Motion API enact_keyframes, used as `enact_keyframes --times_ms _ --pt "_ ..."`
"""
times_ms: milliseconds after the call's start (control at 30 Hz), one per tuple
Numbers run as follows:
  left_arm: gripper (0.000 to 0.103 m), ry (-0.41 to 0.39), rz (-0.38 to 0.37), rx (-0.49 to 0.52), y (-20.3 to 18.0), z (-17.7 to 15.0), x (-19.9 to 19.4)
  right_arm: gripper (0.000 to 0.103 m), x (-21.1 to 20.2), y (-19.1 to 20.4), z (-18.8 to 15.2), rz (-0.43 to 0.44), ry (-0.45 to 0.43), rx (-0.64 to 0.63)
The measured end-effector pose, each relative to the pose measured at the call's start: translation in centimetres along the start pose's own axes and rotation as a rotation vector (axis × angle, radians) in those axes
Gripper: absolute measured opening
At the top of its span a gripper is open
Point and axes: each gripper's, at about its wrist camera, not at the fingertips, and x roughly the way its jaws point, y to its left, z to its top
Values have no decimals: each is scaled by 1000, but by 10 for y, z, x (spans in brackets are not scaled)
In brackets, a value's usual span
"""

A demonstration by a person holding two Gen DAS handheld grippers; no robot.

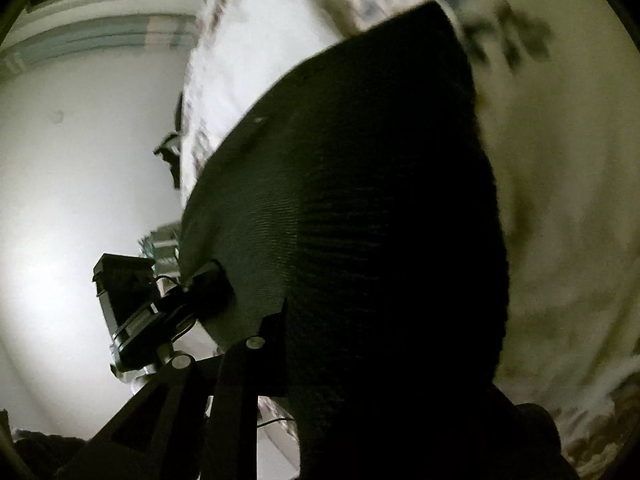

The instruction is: Fold small clothes

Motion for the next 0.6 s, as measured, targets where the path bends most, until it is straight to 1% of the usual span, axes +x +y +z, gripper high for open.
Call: enact_keyframes --times_ms 33,67,100,133,167,200,267,300,333,367,400,433,467,567,600 --pt "18 -6 -2 18 -9 23 -4 20 -11 6 16 0 -14 -3" --pt "18 -10 -4 27 -14 36 -6 20 -16 19 27 5 -40 -6" --pt "18 -18 -2 43 -22 61 -9 20 -19 29 36 10 -57 -9" --pt "18 -24 -3 53 -23 77 -13 20 -21 40 48 16 -81 -14" --pt "18 -34 -6 66 -29 105 -16 20 -24 53 65 25 -109 -15" --pt "18 -44 -3 80 -34 124 -17 20 -25 61 79 29 -128 -17" --pt "18 -64 22 116 -41 172 -15 20 -28 76 119 39 -177 -22" --pt "19 -68 31 131 -40 189 -14 20 -27 81 135 38 -192 -28" --pt "19 -67 50 140 -39 214 -7 20 -20 89 160 33 -214 -30" --pt "19 -63 66 143 -36 231 -2 20 -14 92 175 32 -222 -29" --pt "19 -56 79 148 -33 246 6 20 -8 94 189 28 -226 -28" --pt "19 -46 98 148 -27 264 17 20 5 95 210 15 -230 -18" --pt "19 -35 111 146 -22 275 26 20 17 95 223 5 -227 -14" --pt "19 13 154 130 2 296 53 20 45 86 253 -57 -205 -2" --pt "20 31 163 125 9 300 60 20 50 83 258 -74 -196 2"
